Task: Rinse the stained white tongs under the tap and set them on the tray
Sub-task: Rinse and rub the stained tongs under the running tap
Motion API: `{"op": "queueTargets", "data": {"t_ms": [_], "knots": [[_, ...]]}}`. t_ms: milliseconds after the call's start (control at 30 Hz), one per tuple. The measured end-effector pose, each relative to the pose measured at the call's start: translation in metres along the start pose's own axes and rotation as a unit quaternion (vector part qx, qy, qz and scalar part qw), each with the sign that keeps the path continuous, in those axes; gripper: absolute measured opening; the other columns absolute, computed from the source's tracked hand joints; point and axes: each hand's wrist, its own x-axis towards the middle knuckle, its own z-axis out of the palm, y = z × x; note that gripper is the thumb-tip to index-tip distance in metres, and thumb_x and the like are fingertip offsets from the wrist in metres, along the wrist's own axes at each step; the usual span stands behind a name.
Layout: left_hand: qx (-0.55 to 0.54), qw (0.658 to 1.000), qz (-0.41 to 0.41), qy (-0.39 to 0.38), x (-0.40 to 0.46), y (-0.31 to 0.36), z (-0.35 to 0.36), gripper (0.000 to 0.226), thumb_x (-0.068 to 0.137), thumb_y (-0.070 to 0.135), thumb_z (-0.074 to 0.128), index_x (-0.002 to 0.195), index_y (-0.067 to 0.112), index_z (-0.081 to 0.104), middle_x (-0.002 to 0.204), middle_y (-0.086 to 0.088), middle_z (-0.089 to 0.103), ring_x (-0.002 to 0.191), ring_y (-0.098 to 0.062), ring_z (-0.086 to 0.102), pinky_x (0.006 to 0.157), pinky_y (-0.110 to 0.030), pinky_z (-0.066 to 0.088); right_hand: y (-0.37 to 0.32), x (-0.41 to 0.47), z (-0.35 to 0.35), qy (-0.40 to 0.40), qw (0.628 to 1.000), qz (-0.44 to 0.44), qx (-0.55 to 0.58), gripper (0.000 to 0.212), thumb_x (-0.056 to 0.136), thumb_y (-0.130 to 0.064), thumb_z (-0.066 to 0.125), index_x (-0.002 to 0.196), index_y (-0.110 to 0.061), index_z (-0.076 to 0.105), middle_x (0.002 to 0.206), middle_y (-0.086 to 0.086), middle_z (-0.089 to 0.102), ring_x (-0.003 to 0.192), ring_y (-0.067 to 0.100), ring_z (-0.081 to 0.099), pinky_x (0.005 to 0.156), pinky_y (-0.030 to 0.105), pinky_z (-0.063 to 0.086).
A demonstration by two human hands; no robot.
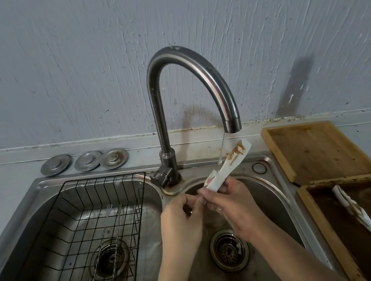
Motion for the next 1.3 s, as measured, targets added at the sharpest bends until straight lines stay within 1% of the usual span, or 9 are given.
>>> {"op": "queueTargets", "data": {"t_ms": [133,233,367,500,633,800,967,1133,1300], "knots": [[-0.003,0.993,-0.005,-0.116,-0.001,-0.003,-0.002,0.028,0.088,0.021,0.062,0.06,0.025,0.064,0.05,0.014,0.058,0.048,0.002,0.049,0.049,-0.01,0.036,0.001,-0.003,-0.007,-0.017,0.996,-0.05,-0.078,0.018,0.093,-0.017,0.052,0.11,-0.015,0.057,0.084,0.009,0.074,0.087,0.018,0.07,0.081,0.032,0.054],[-0.067,0.981,-0.048,-0.177,-0.005,-0.005,0.0,0.032,0.089,0.029,0.06,0.059,0.023,0.069,0.053,0.007,0.06,0.049,-0.002,0.05,0.052,-0.013,0.04,-0.005,-0.007,-0.021,-0.008,0.969,-0.108,-0.223,0.02,0.097,-0.026,0.042,0.096,-0.019,0.061,0.068,0.005,0.067,0.064,0.016,0.065,0.065,0.03,0.054],[-0.13,0.982,-0.102,-0.09,-0.001,-0.011,0.017,0.029,0.089,0.027,0.06,0.074,0.004,0.068,0.064,-0.005,0.066,0.062,-0.015,0.06,0.066,-0.037,0.053,-0.016,-0.009,-0.041,0.009,0.881,-0.162,-0.444,0.035,0.097,-0.031,0.04,0.065,-0.026,0.053,0.044,-0.005,0.049,0.034,0.002,0.045,0.036,0.014,0.033],[-0.368,0.893,-0.209,-0.15,0.001,-0.011,0.036,0.017,0.085,0.017,0.064,0.092,0.003,0.071,0.083,-0.014,0.073,0.074,-0.021,0.068,0.067,-0.029,0.056,-0.013,-0.011,-0.047,-0.03,0.805,-0.128,-0.578,0.041,0.095,-0.039,0.041,0.056,-0.029,0.047,0.044,-0.006,0.048,0.033,0.001,0.045,0.035,0.016,0.028],[-0.435,0.85,-0.268,-0.131,-0.003,-0.017,0.048,0.033,0.072,0.025,0.071,0.095,0.0,0.07,0.085,-0.015,0.074,0.078,-0.021,0.071,0.071,-0.03,0.057,-0.01,-0.01,-0.053,-0.038,0.805,-0.081,-0.587,0.041,0.095,-0.041,0.04,0.056,-0.027,0.048,0.045,-0.007,0.048,0.031,0.001,0.042,0.036,0.015,0.027],[-0.437,0.832,-0.33,-0.09,-0.003,-0.016,0.06,0.038,0.095,0.035,0.049,0.093,0.001,0.066,0.073,-0.013,0.075,0.068,-0.023,0.074,0.054,-0.027,0.057,-0.007,-0.013,-0.063,-0.033,0.809,-0.065,-0.583,0.046,0.094,-0.038,0.042,0.05,-0.027,0.044,0.04,-0.006,0.042,0.032,0.002,0.041,0.041,0.019,0.03],[-0.426,0.815,-0.352,-0.177,-0.003,-0.015,0.064,0.039,0.089,0.032,0.058,0.103,-0.005,0.063,0.082,-0.016,0.076,0.074,-0.024,0.074,0.057,-0.026,0.058,-0.01,-0.015,-0.079,-0.051,0.823,-0.034,-0.564,0.044,0.095,-0.038,0.041,0.054,-0.025,0.049,0.044,-0.005,0.046,0.036,0.003,0.04,0.043,0.021,0.033],[-0.479,0.744,-0.408,-0.224,0.006,-0.022,0.057,0.074,0.092,0.06,0.032,0.106,-0.007,0.06,0.091,-0.025,0.073,0.079,-0.03,0.073,0.058,-0.031,0.059,-0.008,-0.02,-0.082,-0.066,0.821,-0.039,-0.566,0.041,0.096,-0.036,0.041,0.056,-0.03,0.048,0.043,-0.005,0.046,0.036,0.003,0.041,0.043,0.023,0.034],[-0.462,0.755,-0.389,-0.255,0.003,-0.024,0.059,0.059,0.092,0.048,0.044,0.105,-0.006,0.063,0.095,-0.022,0.074,0.082,-0.026,0.074,0.06,-0.027,0.058,-0.008,-0.018,-0.085,-0.056,0.837,-0.035,-0.543,0.042,0.095,-0.036,0.042,0.055,-0.025,0.05,0.046,-0.005,0.047,0.04,0.004,0.042,0.048,0.025,0.036]]}}
